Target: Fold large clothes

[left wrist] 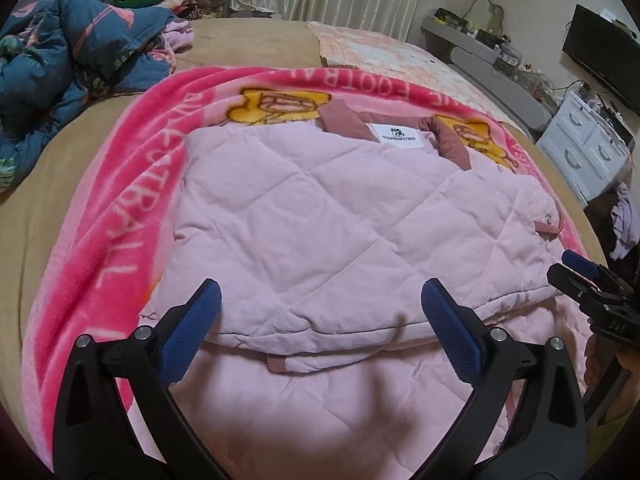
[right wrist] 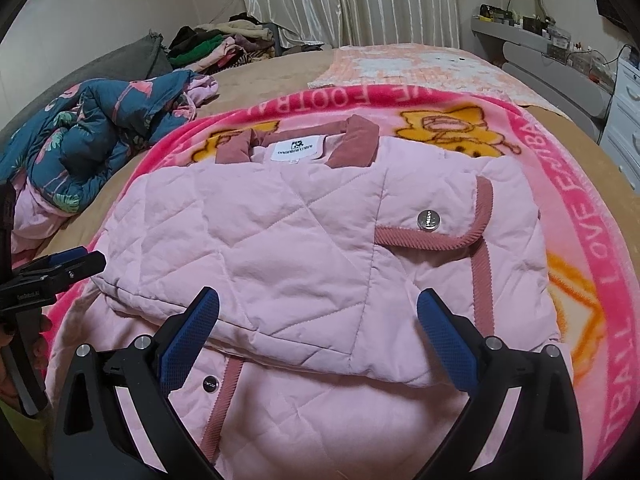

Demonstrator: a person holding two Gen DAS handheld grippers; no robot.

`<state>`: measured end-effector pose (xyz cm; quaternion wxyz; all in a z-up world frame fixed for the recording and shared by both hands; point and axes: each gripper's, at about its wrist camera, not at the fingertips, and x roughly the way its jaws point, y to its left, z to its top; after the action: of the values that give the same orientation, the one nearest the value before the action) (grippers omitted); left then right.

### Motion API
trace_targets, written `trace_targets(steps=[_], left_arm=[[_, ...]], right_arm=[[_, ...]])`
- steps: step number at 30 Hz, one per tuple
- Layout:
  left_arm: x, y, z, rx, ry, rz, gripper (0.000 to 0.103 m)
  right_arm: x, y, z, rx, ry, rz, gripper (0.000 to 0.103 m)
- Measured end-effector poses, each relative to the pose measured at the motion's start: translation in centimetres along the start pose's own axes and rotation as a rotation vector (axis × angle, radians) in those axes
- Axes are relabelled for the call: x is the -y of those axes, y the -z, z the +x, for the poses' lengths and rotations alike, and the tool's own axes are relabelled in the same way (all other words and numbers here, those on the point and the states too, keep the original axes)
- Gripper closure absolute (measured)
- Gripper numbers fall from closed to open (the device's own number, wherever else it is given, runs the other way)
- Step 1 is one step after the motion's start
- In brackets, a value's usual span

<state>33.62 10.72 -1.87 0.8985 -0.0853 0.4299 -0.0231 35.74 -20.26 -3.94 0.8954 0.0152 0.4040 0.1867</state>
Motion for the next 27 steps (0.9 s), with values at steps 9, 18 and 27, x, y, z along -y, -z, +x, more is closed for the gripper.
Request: trace_targets(steps=[9, 18, 27], left_arm=[[0.7, -0.6, -2.9, 0.04, 0.015, 0.01, 0.009], [2.1, 0.2, -6.2, 0.1, 0.026, 0.034, 0.009], [2.9, 0.4, -10.2, 0.201, 0.029, 0.05, 0.009]], right_arm=[[-0.4, -0.8, -1.9, 0.039, -0.012, 0.004, 0.004], [-1.5, -1.4, -5.8, 0.127, -0.007, 0.002, 0.004], [-2.2, -1.1, -10.1, 0.217, 0.003, 0.014, 0.004]])
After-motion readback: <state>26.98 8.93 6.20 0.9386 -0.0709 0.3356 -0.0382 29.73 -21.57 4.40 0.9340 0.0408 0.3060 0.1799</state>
